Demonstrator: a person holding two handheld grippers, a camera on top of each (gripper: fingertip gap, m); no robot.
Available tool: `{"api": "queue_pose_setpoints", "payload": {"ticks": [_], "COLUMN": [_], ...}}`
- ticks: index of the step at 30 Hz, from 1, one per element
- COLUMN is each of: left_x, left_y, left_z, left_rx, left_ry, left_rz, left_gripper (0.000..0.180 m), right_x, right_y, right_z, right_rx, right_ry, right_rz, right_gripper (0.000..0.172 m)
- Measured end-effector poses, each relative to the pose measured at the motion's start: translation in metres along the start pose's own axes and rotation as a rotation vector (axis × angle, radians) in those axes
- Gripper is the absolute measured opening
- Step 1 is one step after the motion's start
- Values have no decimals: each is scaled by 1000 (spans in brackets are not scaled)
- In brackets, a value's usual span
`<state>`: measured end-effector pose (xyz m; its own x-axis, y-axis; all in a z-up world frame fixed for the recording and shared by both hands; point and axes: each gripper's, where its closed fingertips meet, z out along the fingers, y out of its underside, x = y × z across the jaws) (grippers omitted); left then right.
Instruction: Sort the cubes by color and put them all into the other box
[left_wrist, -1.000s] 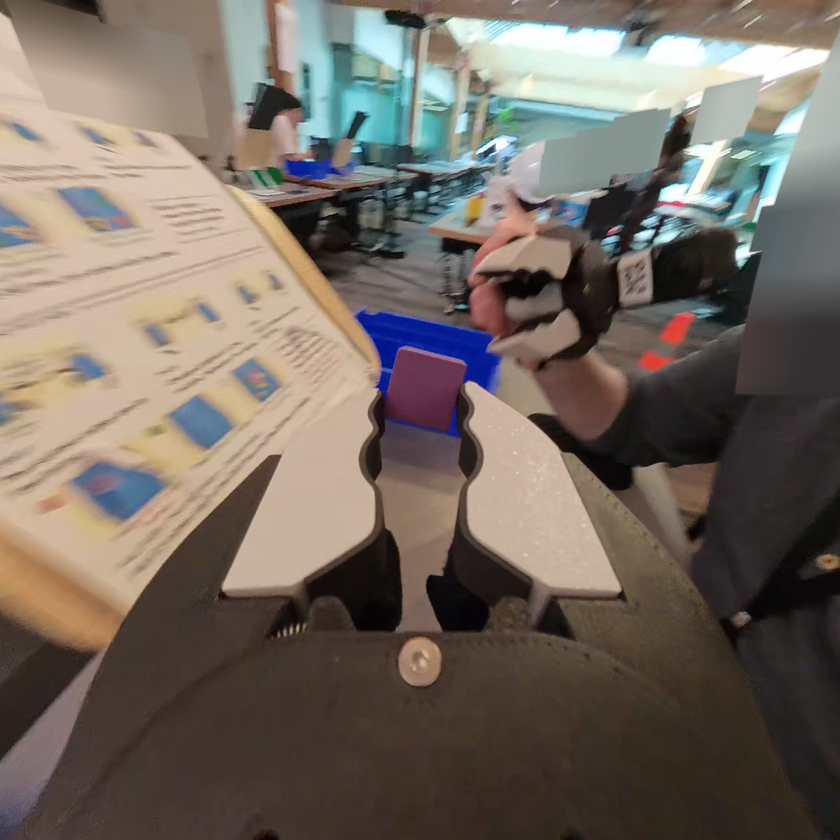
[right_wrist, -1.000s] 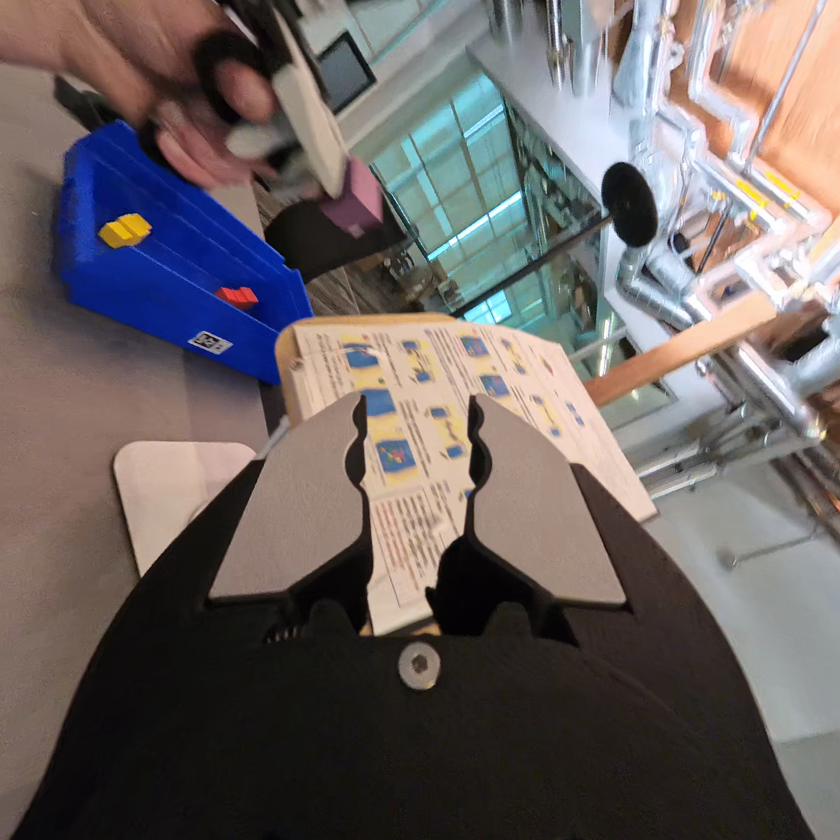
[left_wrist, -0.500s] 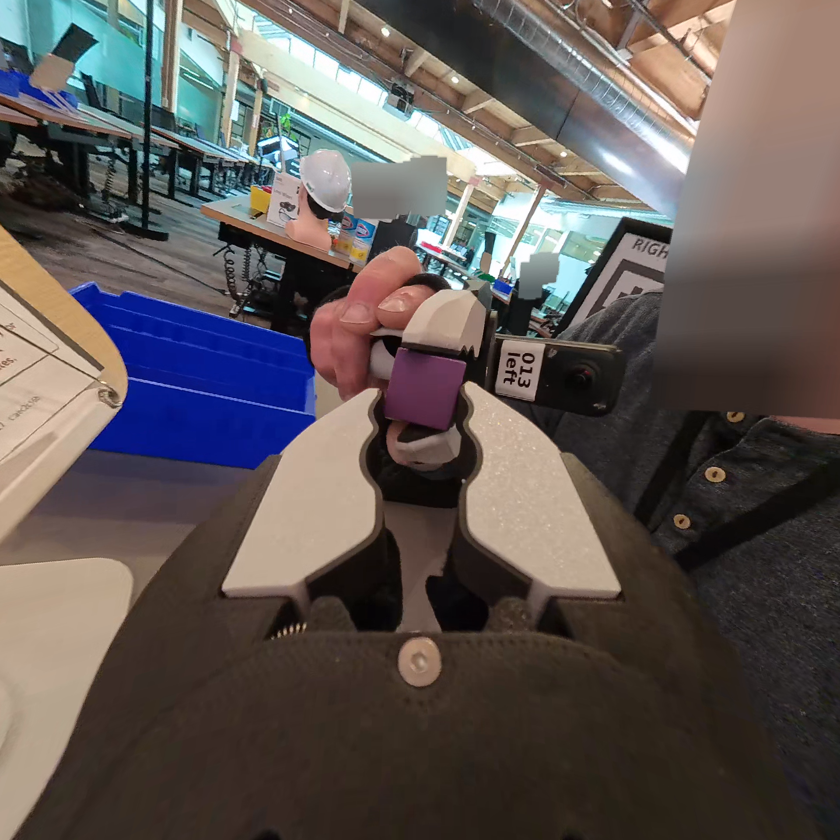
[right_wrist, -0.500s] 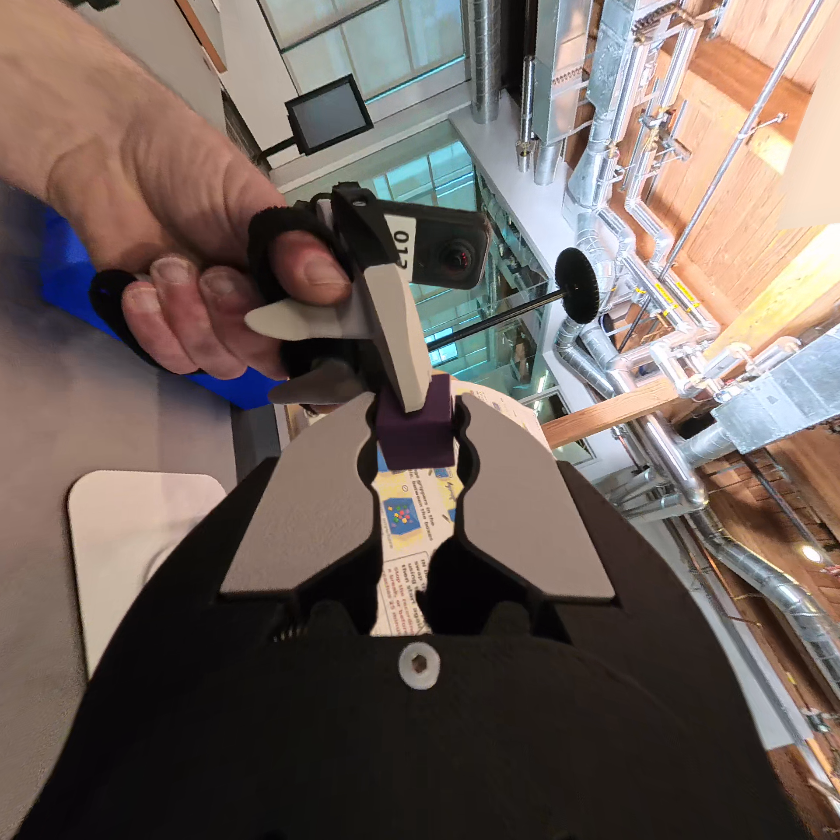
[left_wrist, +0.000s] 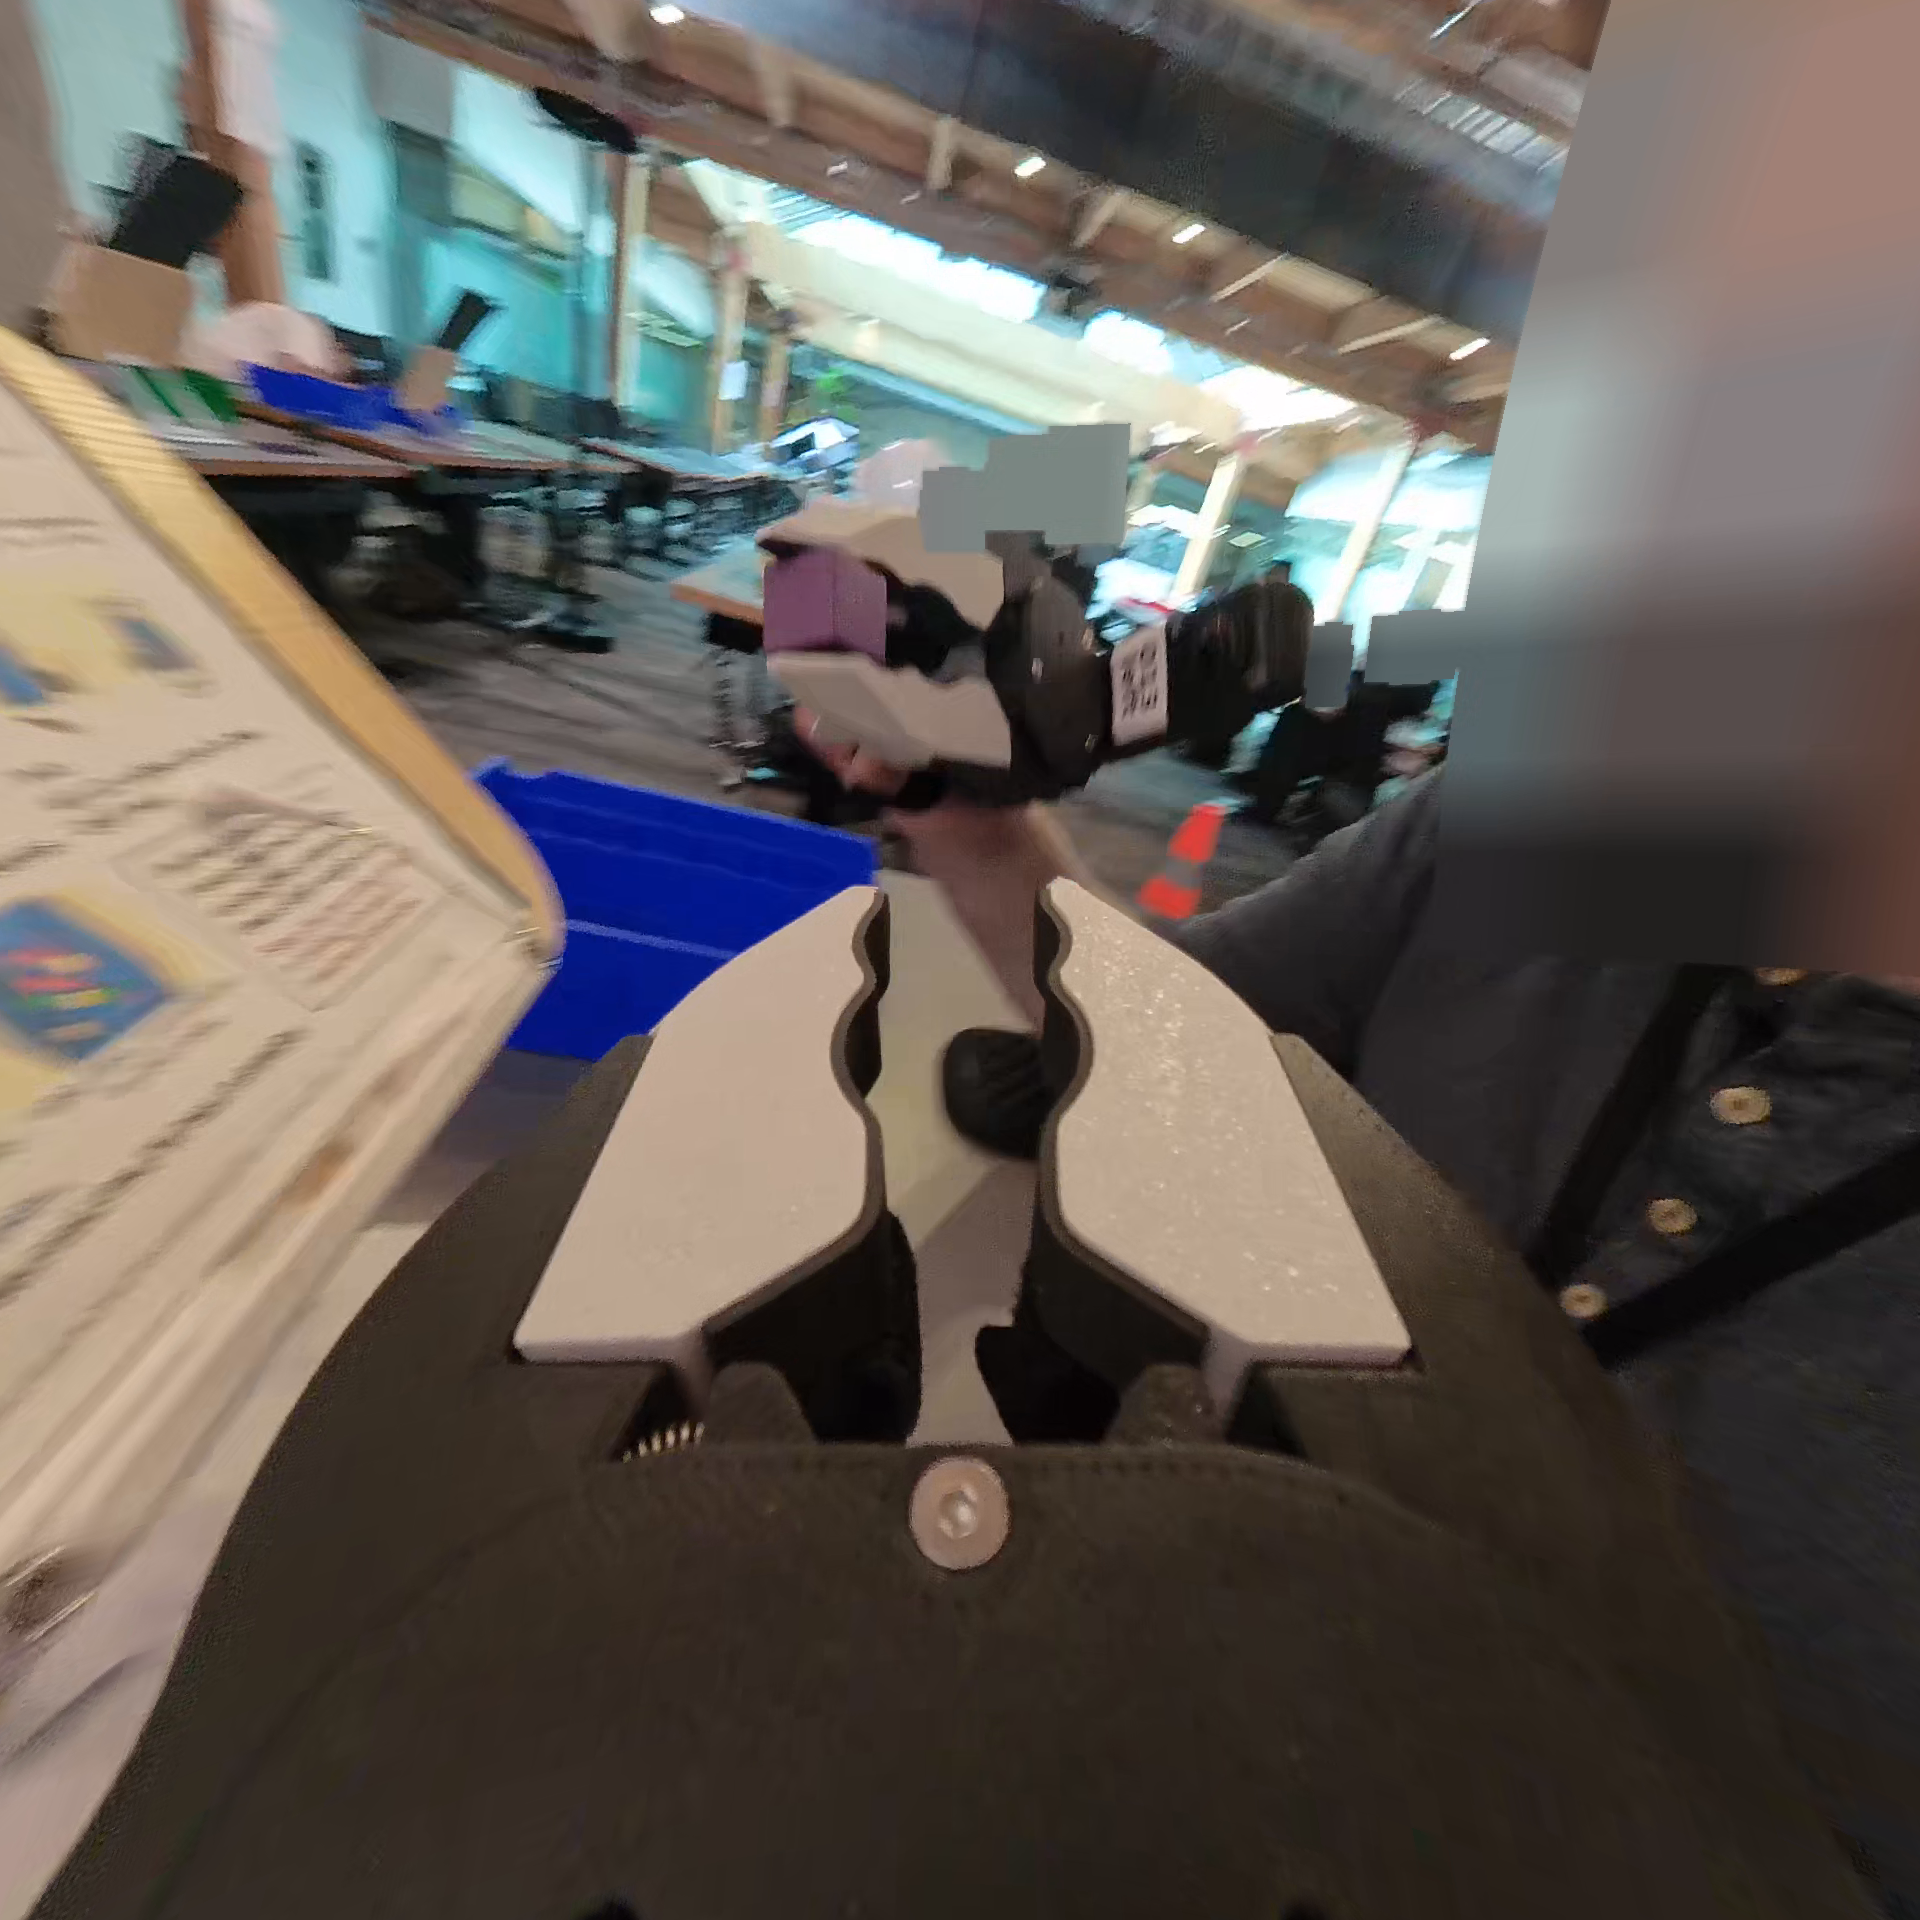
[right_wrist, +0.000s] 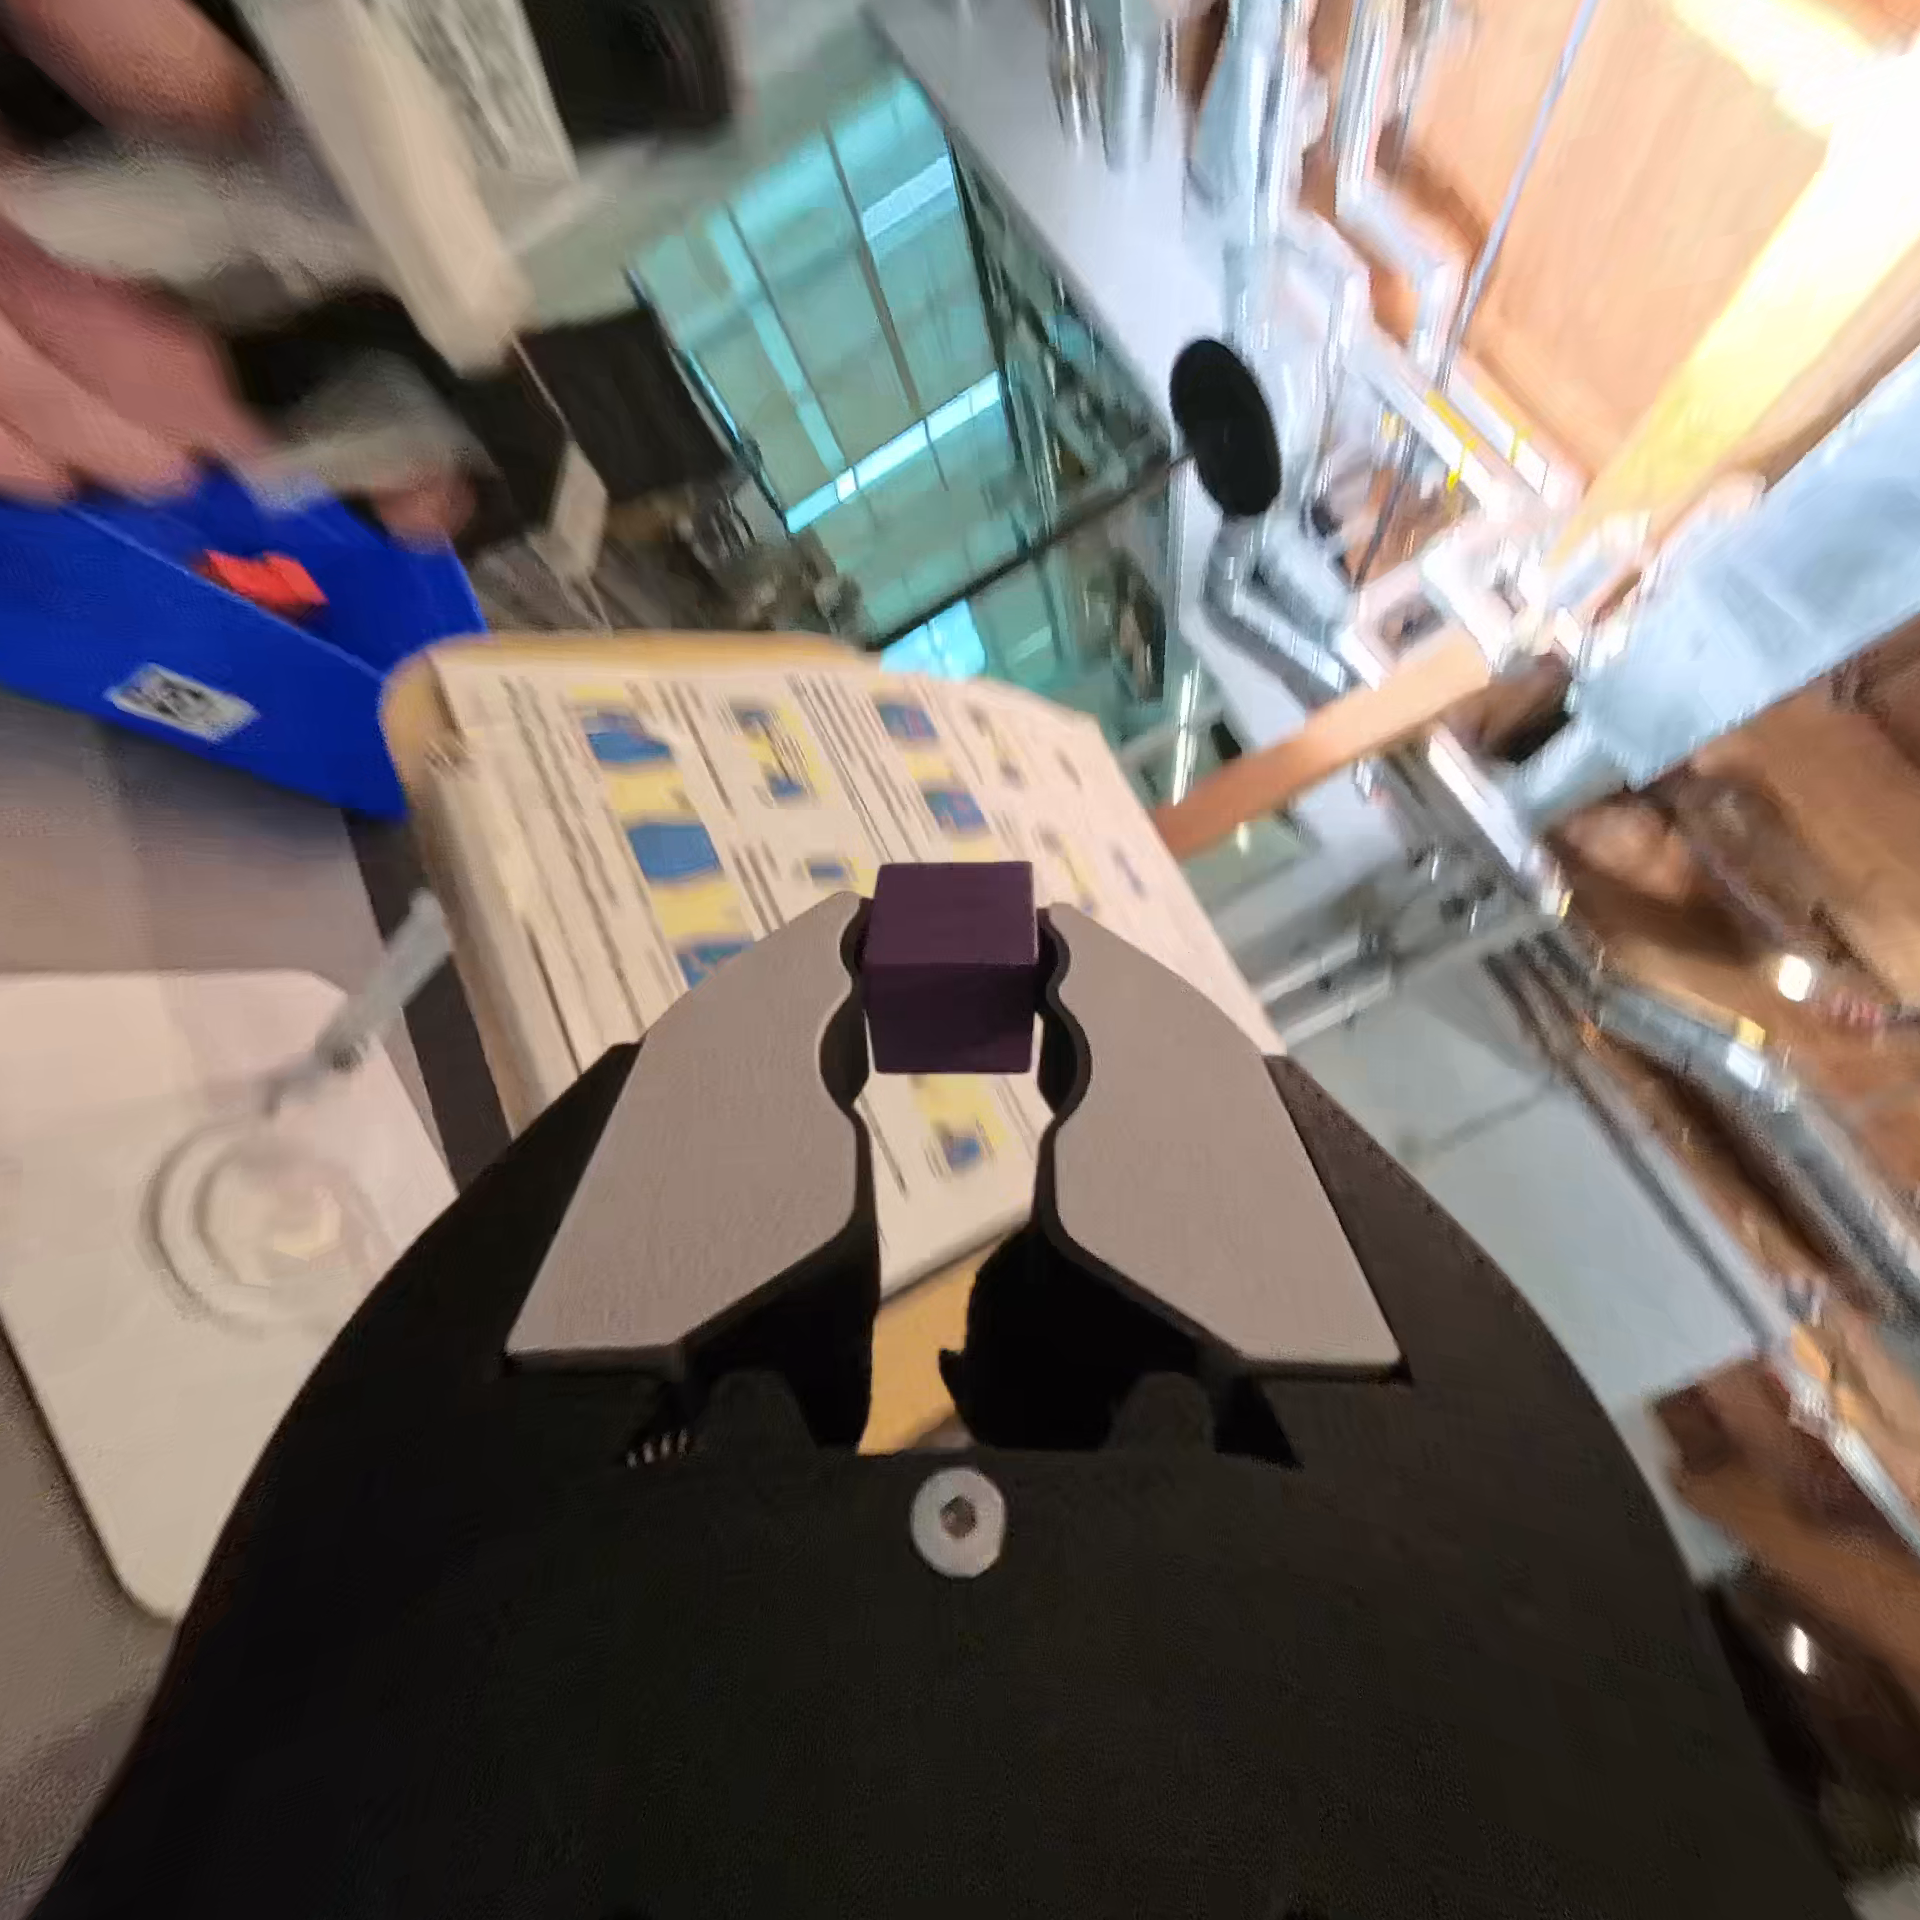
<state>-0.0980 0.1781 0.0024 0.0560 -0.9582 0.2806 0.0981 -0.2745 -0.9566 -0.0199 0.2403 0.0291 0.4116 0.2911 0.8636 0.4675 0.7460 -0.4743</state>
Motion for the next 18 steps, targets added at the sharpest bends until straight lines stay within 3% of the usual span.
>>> {"api": "queue_pose_setpoints", "payload": {"ticks": [5, 9, 13, 18], "left_x": [-38, -69, -90, -108], "left_y": [-12, -7, 4, 30], "left_z": [-66, -126, -178, -233], "left_rx": [-91, -189, -272, -428], "left_ry": [-368, -637, -818, -990], "left_rz": [129, 152, 130, 79], "left_gripper": [21, 19, 18, 22], "right_x": [53, 40, -4, -35], "right_y": [160, 278, 345, 385], "right_z": [-23, -63, -95, -125], "right_rx": [-452, -795, -1032, -1232], "right_ry": [44, -26, -170, -236], "right_rz": [161, 315, 467, 550], "right_gripper": [29, 29, 29, 30]}}
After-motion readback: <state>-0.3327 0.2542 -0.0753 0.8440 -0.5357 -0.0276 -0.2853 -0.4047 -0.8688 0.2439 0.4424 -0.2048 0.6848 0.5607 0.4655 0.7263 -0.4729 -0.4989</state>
